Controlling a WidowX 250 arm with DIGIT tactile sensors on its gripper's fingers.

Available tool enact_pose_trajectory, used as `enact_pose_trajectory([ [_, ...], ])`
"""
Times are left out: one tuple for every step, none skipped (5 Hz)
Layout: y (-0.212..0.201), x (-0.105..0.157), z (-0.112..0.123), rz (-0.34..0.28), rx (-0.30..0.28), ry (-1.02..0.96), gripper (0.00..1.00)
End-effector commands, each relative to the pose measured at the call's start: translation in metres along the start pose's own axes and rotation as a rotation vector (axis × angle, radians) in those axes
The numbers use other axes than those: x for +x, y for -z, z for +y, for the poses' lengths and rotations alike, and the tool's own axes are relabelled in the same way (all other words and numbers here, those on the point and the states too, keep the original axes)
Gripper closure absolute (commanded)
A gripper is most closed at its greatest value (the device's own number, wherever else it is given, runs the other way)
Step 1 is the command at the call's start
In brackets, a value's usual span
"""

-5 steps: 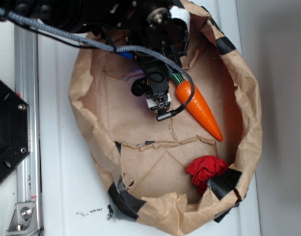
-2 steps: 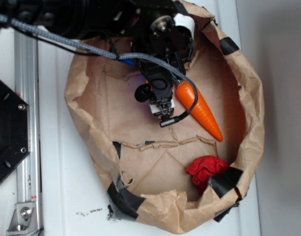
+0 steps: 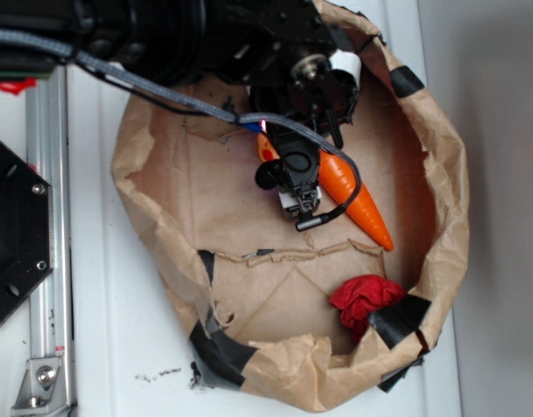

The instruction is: Grab the yellow duck.

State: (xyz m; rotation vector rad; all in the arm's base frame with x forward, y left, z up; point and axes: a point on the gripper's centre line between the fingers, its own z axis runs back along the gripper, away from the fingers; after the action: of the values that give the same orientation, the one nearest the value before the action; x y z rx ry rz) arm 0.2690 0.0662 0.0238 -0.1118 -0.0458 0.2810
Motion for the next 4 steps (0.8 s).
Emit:
enact_pose_trajectory([
  [-0.0127,0.0069,0.0041,-0.06,-0.005,0.005,1.0],
  [-0.012,0.006,0.0044,-0.054,-0.004,0.003,1.0],
  [-0.0118,0.006,0.0058,-0.048,0.0,0.004,1.0],
  [-0.0128,0.0055,0.0061,-0.044,0.002,0.003,1.0],
])
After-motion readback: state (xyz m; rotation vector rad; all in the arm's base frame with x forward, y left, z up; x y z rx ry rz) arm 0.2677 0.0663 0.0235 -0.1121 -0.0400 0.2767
